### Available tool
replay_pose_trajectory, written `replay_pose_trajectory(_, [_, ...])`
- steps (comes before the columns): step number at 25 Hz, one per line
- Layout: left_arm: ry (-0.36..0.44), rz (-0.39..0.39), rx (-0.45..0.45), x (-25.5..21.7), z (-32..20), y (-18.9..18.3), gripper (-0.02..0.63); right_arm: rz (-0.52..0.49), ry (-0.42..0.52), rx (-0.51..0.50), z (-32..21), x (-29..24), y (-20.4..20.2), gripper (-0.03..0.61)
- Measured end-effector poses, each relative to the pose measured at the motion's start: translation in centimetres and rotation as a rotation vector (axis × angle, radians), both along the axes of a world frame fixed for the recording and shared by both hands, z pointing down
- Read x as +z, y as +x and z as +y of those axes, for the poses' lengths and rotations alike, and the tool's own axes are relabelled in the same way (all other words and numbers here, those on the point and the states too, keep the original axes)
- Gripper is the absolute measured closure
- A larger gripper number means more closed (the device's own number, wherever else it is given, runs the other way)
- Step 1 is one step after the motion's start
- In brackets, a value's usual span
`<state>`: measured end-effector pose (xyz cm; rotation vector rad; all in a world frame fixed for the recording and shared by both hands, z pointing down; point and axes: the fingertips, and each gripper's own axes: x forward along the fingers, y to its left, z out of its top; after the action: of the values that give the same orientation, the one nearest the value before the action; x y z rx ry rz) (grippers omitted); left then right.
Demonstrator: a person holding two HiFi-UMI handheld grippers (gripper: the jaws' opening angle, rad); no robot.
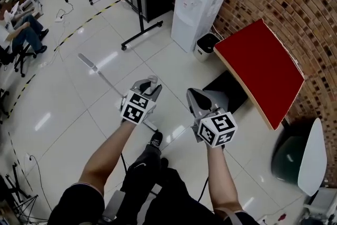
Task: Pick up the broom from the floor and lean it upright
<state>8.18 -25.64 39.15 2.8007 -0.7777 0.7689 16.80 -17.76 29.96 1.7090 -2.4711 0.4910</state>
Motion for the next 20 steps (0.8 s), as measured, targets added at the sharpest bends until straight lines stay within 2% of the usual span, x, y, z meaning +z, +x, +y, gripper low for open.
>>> replay_pose_trajectory(5, [-0.043,0.058,0.084,-0.8,0.6,5.3,0.518,0.025,-0.005,0.068,-0.7,-0.9,3.1,0.572])
replay_pose_trajectory(10, [-0.08,0.083,0.194,-0.5,-1.0,12.0,0.518,0.073,-0.039,0.165,-2.3,-1.7,7.7,0.572])
replay_pose_trajectory(20, [-0.086,0.08,0.415,-0.2,-3.4,26.0,0.517,0.129,-0.091,0.409,-1.5,-2.8,17.8,0.572])
